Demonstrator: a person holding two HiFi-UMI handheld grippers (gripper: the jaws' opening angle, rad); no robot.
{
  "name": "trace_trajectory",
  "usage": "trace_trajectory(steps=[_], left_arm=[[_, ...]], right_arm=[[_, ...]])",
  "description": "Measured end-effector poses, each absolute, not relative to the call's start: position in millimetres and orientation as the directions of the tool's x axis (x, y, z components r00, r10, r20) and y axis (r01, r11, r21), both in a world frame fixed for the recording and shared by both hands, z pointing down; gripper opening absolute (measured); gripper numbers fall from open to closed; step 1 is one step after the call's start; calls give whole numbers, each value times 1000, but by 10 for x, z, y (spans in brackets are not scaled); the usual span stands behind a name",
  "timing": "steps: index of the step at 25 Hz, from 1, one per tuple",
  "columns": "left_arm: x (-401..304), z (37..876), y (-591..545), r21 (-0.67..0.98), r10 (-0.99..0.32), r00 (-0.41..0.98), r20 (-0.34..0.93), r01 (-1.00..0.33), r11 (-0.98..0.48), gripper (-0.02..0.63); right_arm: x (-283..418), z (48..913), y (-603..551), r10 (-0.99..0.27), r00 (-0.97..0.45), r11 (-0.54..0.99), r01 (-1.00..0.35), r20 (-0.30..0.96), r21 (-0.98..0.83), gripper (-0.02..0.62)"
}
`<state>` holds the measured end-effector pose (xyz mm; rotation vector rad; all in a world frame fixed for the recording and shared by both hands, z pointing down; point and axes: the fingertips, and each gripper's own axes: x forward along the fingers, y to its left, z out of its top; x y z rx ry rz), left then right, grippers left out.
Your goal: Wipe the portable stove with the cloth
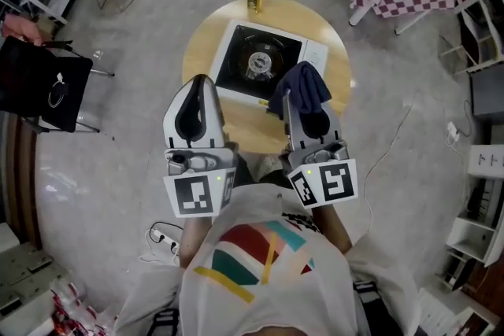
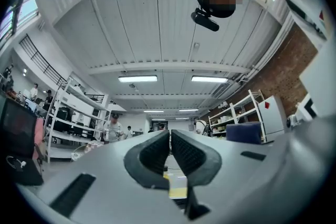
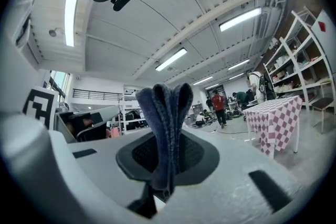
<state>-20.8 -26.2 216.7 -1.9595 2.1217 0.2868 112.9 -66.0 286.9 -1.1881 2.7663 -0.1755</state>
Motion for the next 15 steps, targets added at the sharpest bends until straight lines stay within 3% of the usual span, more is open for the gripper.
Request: trace_trajectory(steps=[8, 15], left_arm=[[206, 2049, -806, -17, -943, 96, -319, -995, -95, 12], [262, 1983, -1172, -31, -935, 201, -293, -979, -201, 6]], right_arm=[[1916, 2764, -909, -886, -455, 464, -868, -94, -177, 32], [2101, 2613, -968, -957, -273, 285, -947, -96, -147, 32]])
